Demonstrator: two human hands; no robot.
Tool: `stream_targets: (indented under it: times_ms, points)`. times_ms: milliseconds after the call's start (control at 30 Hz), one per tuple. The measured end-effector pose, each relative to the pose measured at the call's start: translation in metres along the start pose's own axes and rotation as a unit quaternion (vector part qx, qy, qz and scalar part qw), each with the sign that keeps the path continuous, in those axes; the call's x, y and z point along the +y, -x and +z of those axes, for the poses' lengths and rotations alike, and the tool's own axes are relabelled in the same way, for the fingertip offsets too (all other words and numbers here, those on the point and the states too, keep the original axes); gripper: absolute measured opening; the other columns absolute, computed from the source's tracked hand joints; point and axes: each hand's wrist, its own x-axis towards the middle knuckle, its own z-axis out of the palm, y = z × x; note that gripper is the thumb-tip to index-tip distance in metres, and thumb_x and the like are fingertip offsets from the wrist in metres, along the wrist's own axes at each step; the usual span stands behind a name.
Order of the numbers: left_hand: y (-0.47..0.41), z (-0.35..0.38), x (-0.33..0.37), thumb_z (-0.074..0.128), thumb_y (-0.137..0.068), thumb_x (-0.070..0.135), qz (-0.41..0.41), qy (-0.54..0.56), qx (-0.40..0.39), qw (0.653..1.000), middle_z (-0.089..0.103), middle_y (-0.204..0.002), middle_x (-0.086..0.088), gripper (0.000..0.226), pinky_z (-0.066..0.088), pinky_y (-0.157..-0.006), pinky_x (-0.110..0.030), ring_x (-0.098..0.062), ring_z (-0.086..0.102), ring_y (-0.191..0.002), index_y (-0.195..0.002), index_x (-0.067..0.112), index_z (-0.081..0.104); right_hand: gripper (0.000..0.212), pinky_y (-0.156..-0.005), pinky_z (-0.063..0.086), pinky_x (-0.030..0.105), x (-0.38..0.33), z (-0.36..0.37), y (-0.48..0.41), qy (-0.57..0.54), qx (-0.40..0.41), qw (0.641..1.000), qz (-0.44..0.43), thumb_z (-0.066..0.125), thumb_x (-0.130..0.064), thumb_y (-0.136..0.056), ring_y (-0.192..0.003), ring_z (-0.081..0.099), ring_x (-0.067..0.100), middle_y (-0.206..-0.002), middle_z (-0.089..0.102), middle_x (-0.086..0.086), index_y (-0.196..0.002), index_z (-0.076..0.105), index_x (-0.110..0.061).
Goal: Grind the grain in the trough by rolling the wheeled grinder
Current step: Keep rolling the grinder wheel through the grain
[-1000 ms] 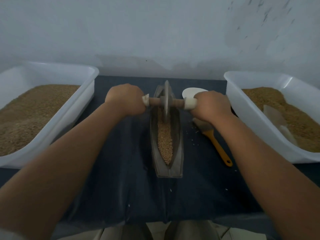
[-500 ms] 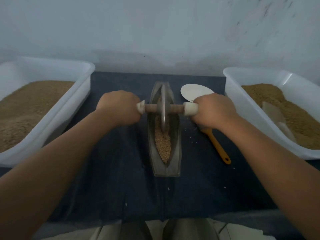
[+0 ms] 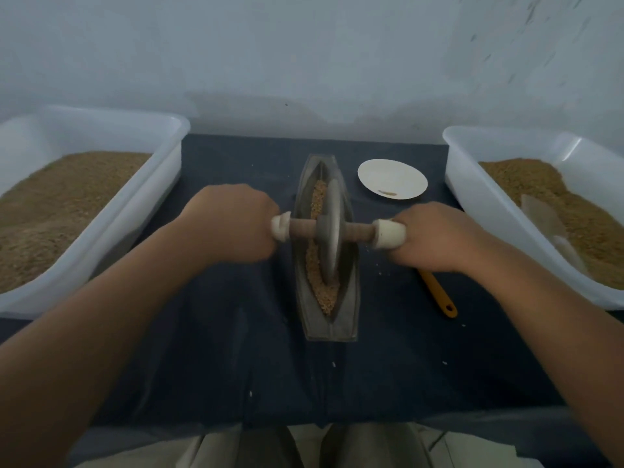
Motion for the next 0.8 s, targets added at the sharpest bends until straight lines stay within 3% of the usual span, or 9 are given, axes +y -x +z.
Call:
stream_targets:
  times_ms: [133,200,300,433,500,567,633,733,800]
  points:
    - [-0.053,-0.001,-0.005,0.054,-0.083,0.047,-0.079,-0.005,0.037,0.996,0.061,-0.070,0.007,0.026,0.043,-0.059,-0.031,-0.019,0.057,-0.063,-0.068,0.026,0.059,0.023,-0.054,0.040,0.030,-0.002,0.006,-0.052,0.054,0.155,0.984,0.067,0.056,-0.051,-0.079,-0.062,0.054,0.014,-0.067,0.059,-0.008,-0.070,0.055,-0.030]
    - [-0.068,0.000,-0.004,0.055,-0.083,0.047,-0.096,-0.004,0.059,0.994,0.061,-0.071,0.005,0.028,0.045,-0.060,-0.032,-0.021,0.057,-0.063,-0.069,0.024,0.060,0.023,-0.055,0.040,0.031,-0.004,0.003,-0.068,0.057,0.189,0.978,0.072,0.055,-0.046,-0.080,-0.059,0.049,0.014,-0.065,0.055,-0.008,-0.067,0.051,-0.028]
    - [-0.060,-0.003,-0.001,0.053,-0.080,0.047,-0.079,-0.005,0.055,0.995,0.060,-0.071,0.006,0.025,0.045,-0.060,-0.032,-0.021,0.056,-0.064,-0.069,0.025,0.059,0.019,-0.055,0.045,0.032,-0.005,-0.002,-0.065,0.053,0.164,0.983,0.057,0.061,-0.041,-0.076,-0.060,0.051,0.015,-0.064,0.055,-0.008,-0.067,0.052,-0.026]
    - [-0.005,0.006,-0.001,0.050,-0.073,0.048,-0.024,0.015,0.007,1.000,0.058,-0.065,0.011,0.021,0.038,-0.053,-0.028,-0.012,0.054,-0.059,-0.068,0.030,0.058,0.021,-0.050,0.043,0.029,-0.003,-0.009,-0.018,0.034,0.011,0.999,0.016,0.063,-0.054,-0.068,-0.059,0.060,0.008,-0.061,0.064,-0.007,-0.071,0.064,-0.033]
    - [0.022,0.011,-0.002,0.045,-0.069,0.054,-0.010,0.049,0.006,0.999,0.055,-0.059,0.014,0.025,0.033,-0.050,-0.024,-0.005,0.050,-0.055,-0.064,0.032,0.056,0.031,-0.048,0.045,0.029,-0.005,-0.016,0.006,0.014,-0.031,0.999,-0.023,0.055,-0.065,-0.056,-0.055,0.061,0.004,-0.065,0.065,-0.022,-0.079,0.064,-0.046]
    - [0.022,0.013,-0.005,0.040,-0.068,0.058,-0.016,0.069,-0.004,0.997,0.054,-0.057,0.015,0.031,0.032,-0.049,-0.023,-0.003,0.050,-0.054,-0.063,0.032,0.056,0.031,-0.049,0.044,0.029,-0.006,-0.017,0.005,0.007,-0.025,0.999,-0.026,0.056,-0.063,-0.056,-0.054,0.060,0.005,-0.064,0.064,-0.023,-0.073,0.064,-0.038]
    - [0.001,0.013,-0.004,0.047,-0.071,0.052,-0.039,0.067,-0.022,0.997,0.057,-0.062,0.013,0.026,0.035,-0.051,-0.025,-0.008,0.053,-0.058,-0.065,0.030,0.057,0.021,-0.050,0.041,0.029,-0.006,-0.014,-0.011,0.032,0.029,0.999,-0.002,0.065,-0.051,-0.067,-0.056,0.057,0.009,-0.058,0.061,-0.007,-0.065,0.061,-0.030]
    - [-0.043,0.012,-0.005,0.054,-0.077,0.045,-0.095,0.053,0.016,0.994,0.059,-0.072,0.008,0.021,0.046,-0.063,-0.034,-0.022,0.058,-0.067,-0.068,0.026,0.057,0.021,-0.051,0.034,0.029,-0.006,-0.008,-0.046,0.100,0.186,0.977,0.021,0.068,-0.036,-0.075,-0.053,0.043,0.012,-0.060,0.050,-0.007,-0.065,0.052,-0.027]
    - [-0.058,0.011,-0.007,0.057,-0.080,0.047,-0.118,0.049,0.045,0.991,0.062,-0.077,0.007,0.025,0.048,-0.068,-0.036,-0.026,0.058,-0.071,-0.071,0.024,0.059,0.030,-0.050,0.031,0.028,-0.007,-0.008,-0.062,0.122,0.212,0.969,0.025,0.070,-0.041,-0.076,-0.051,0.040,0.014,-0.059,0.046,-0.009,-0.062,0.044,-0.031]
